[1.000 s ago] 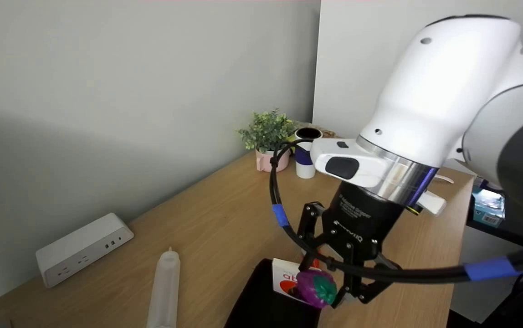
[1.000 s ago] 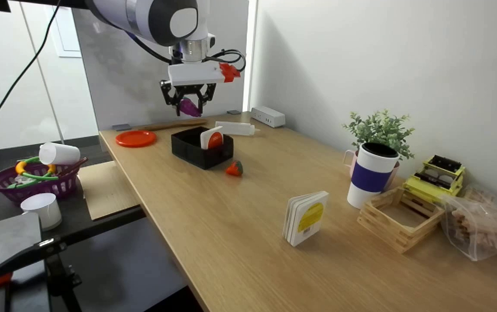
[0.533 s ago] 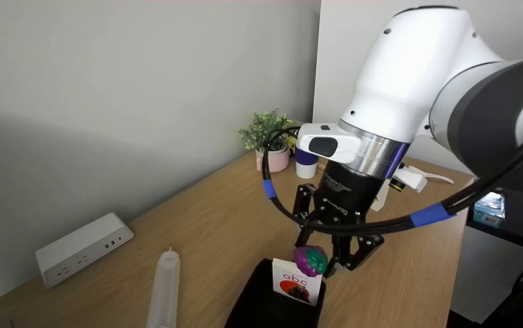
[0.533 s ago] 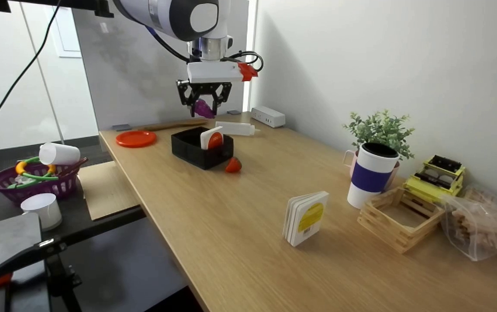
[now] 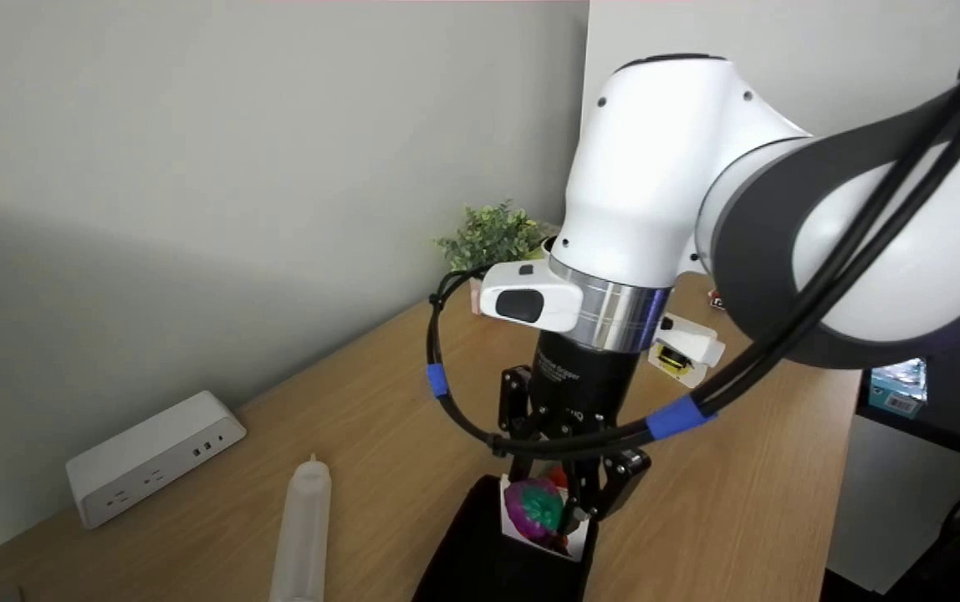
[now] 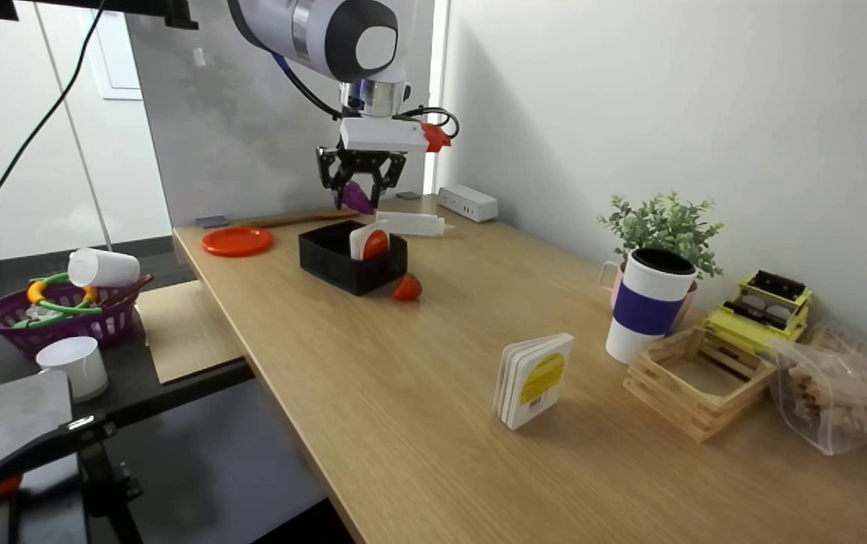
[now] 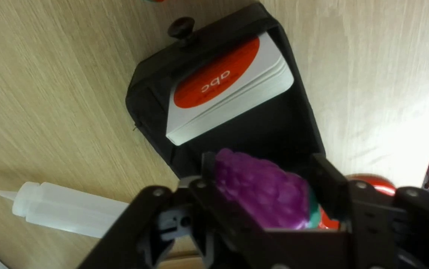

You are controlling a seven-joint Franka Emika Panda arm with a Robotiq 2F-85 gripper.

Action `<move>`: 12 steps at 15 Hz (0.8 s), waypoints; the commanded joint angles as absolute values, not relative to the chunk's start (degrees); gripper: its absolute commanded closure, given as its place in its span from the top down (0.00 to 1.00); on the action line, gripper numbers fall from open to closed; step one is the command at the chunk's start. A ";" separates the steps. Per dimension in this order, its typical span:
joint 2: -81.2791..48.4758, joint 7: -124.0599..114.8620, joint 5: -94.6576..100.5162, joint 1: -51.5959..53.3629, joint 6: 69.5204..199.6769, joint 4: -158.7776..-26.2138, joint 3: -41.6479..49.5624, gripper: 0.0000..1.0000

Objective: Put the red-white book and the purple object in the black box

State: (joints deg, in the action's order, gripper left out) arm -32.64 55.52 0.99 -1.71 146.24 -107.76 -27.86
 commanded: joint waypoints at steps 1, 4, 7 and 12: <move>-37.21 57.15 -0.24 1.93 140.62 -100.19 -24.99 0.38; -40.19 56.89 0.03 3.89 136.87 -95.59 -23.71 0.38; -42.96 56.54 0.38 5.71 133.58 -91.41 -22.61 0.38; -45.81 56.24 0.55 7.51 130.46 -86.97 -21.37 0.95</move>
State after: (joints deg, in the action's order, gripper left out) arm -43.86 55.52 0.99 5.89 133.24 -90.88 -22.80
